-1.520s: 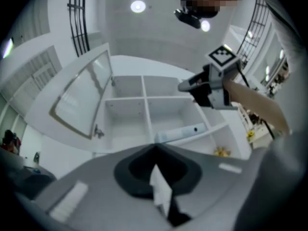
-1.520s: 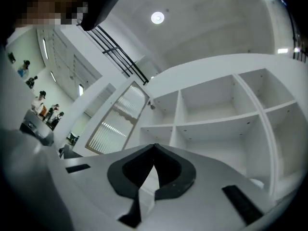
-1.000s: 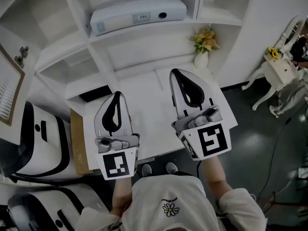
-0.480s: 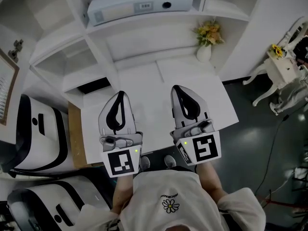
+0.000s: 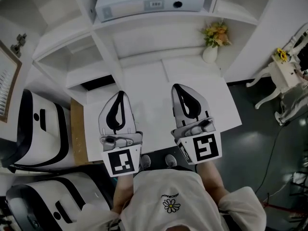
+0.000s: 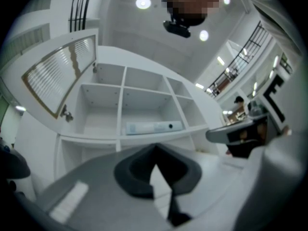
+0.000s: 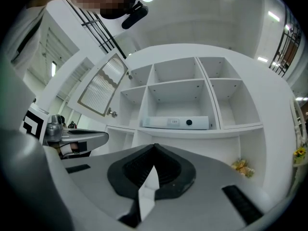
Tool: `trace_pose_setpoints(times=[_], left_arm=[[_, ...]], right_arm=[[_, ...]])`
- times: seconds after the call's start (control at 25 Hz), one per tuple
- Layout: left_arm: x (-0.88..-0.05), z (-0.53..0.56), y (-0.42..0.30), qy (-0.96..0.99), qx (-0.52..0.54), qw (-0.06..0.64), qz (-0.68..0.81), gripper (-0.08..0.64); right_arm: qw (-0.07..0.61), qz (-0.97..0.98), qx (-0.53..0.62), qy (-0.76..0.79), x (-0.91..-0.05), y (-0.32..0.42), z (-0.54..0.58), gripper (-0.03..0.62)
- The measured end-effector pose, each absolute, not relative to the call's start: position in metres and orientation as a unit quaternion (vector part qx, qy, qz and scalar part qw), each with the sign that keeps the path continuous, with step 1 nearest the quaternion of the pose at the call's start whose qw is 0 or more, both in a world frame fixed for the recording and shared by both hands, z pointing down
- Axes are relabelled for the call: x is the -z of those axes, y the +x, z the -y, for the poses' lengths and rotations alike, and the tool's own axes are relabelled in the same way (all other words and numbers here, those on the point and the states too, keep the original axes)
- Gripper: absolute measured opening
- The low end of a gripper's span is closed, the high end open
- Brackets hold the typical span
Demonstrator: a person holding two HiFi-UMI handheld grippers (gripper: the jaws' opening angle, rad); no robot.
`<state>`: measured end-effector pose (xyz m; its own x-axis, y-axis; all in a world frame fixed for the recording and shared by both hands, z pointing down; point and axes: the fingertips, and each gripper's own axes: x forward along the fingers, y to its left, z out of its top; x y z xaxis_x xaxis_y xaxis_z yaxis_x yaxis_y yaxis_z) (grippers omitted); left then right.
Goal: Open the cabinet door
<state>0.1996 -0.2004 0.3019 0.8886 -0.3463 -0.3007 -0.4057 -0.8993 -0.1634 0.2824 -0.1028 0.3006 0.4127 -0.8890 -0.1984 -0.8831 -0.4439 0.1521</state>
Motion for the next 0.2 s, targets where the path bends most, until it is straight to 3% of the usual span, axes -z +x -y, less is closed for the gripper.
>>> trace_pose_setpoints(times=[0.2], left_arm=[[-0.3035,0.2053,0.1981,-0.965,-0.133,0.109,-0.196,0.008]], right_arm=[[0.009,0.527,0.116,0.842,-0.3062,0.2835,0.1059,-0.002]])
